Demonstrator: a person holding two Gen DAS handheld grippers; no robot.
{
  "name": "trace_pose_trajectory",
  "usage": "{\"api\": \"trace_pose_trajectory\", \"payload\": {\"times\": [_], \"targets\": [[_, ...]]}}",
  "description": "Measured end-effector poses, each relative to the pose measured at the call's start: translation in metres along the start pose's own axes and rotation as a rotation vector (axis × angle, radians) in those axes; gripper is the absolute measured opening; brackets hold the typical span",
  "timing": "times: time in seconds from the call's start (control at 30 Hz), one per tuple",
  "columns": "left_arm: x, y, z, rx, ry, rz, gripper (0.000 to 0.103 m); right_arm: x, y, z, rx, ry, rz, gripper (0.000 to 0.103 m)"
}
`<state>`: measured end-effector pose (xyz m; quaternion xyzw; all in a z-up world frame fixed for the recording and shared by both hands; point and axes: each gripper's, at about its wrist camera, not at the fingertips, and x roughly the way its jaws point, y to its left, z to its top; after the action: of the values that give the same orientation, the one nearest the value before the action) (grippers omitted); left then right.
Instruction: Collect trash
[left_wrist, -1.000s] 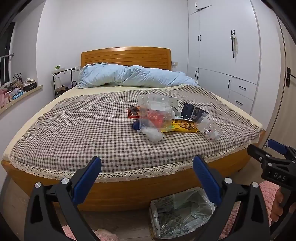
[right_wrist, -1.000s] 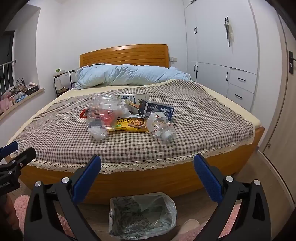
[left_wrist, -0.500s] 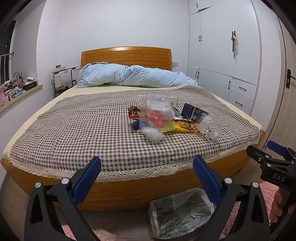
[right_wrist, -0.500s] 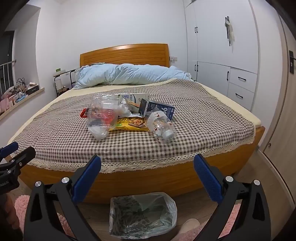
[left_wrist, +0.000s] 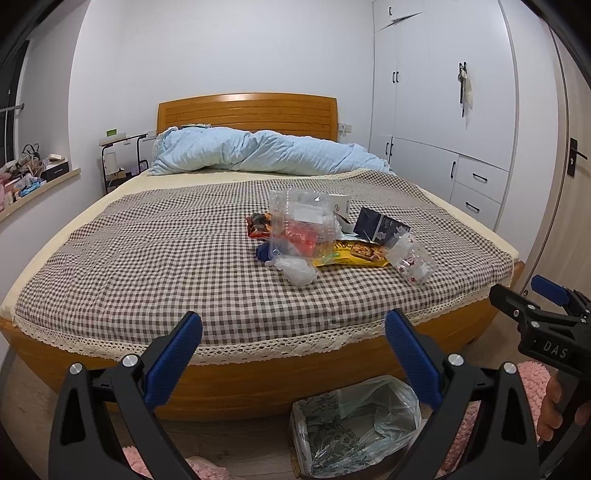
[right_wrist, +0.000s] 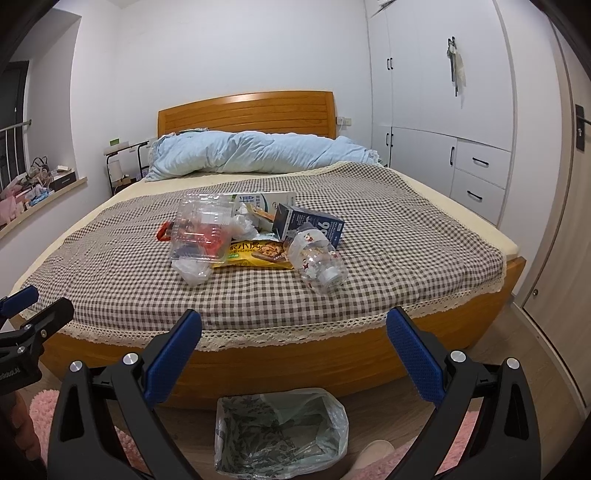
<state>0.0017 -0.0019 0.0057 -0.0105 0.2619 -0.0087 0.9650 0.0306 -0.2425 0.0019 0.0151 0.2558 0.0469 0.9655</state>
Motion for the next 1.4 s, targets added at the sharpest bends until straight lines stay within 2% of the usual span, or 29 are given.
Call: {"api": "trace_pose_trajectory", "payload": {"times": [0.5,1.4], "targets": [[-0.002,-0.014,0.014,0.014,0.012,-0.009,0.096,0.004,-0.009,0.011,0.009,-0.008,0.003,0.097],[0.002,-0.010,0.017,-0.009,0.011,-0.002,0.096,0.013,-0.007,0.014,0.003,0.003,0.008,0.097]]}}
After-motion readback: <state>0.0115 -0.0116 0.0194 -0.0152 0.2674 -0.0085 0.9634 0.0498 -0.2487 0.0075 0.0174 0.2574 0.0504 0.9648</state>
